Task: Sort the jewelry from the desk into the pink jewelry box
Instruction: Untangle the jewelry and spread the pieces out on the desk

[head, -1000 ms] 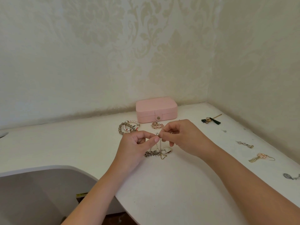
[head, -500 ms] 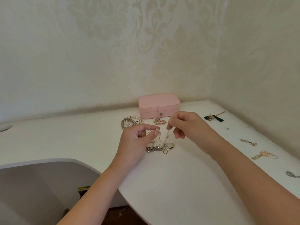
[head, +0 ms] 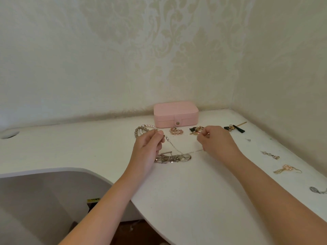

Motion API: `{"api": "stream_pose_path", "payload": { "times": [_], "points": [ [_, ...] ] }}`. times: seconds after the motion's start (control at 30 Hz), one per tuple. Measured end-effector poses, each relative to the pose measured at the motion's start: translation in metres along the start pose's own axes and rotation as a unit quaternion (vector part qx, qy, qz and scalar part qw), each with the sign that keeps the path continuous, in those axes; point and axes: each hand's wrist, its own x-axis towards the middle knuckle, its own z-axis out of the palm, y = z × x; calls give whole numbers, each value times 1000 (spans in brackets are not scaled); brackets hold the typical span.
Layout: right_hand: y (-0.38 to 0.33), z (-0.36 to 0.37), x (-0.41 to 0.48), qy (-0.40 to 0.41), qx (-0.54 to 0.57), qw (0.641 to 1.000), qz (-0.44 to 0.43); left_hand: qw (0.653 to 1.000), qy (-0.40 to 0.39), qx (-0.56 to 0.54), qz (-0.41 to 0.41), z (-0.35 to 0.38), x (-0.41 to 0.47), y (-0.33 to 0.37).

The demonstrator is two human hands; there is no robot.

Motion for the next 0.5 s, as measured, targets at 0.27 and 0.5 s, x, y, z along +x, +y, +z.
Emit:
{"api": "stream_pose_path", "payload": {
  "times": [0.27, 0.5],
  "points": [
    [-14, -9, -12, -158, 208, 960, -98, 998, -60, 29, 21, 6, 1, 9],
    [-14, -8, -12, -132, 366, 920, -47, 990, -130, -36, 34, 18, 19, 56]
  ]
}}
